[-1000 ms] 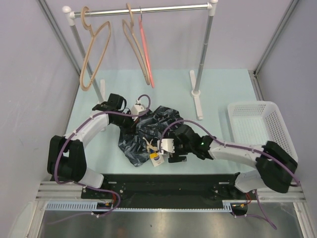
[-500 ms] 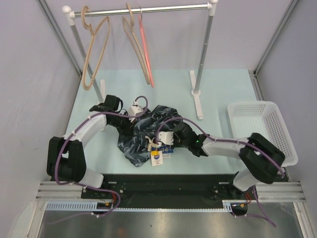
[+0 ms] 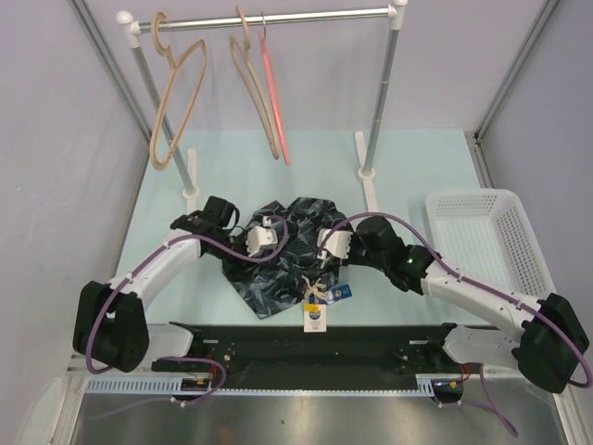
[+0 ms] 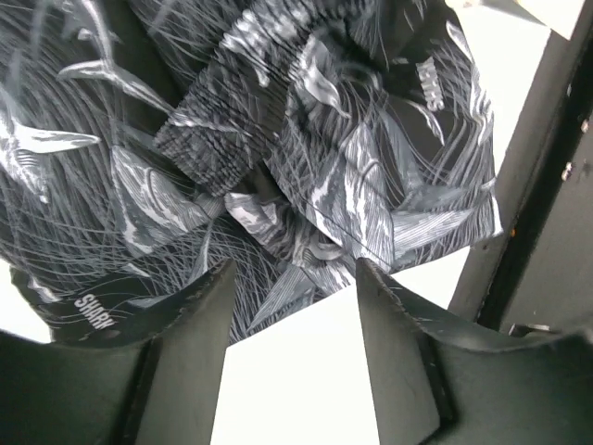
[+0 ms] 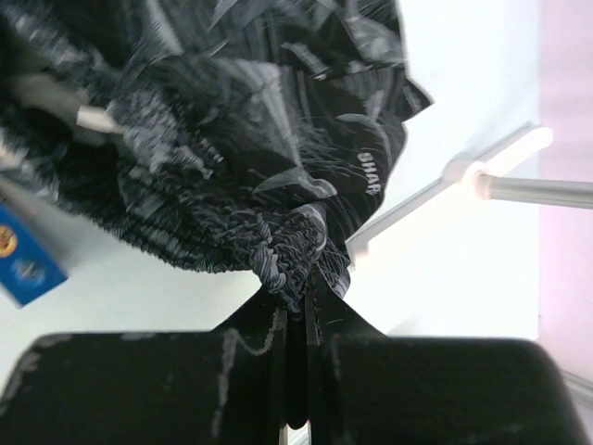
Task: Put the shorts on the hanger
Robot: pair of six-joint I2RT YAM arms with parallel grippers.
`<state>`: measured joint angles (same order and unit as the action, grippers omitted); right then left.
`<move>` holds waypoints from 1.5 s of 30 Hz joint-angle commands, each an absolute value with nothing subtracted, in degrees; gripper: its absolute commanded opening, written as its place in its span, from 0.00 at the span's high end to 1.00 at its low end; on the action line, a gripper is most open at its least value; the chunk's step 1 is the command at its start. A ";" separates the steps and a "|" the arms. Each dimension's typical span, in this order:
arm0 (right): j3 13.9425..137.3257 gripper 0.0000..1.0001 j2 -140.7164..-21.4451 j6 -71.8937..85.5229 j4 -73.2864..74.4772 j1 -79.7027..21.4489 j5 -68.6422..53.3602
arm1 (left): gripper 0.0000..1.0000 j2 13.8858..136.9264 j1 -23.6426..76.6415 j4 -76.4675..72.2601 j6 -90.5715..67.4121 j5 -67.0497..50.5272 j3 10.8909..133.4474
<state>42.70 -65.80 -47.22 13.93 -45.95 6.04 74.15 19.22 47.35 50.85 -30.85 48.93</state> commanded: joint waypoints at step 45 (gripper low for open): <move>87.49 1.00 -60.97 -46.23 37.61 -49.82 17.30 | 1.00 54.04 26.02 52.98 31.37 -18.28 91.96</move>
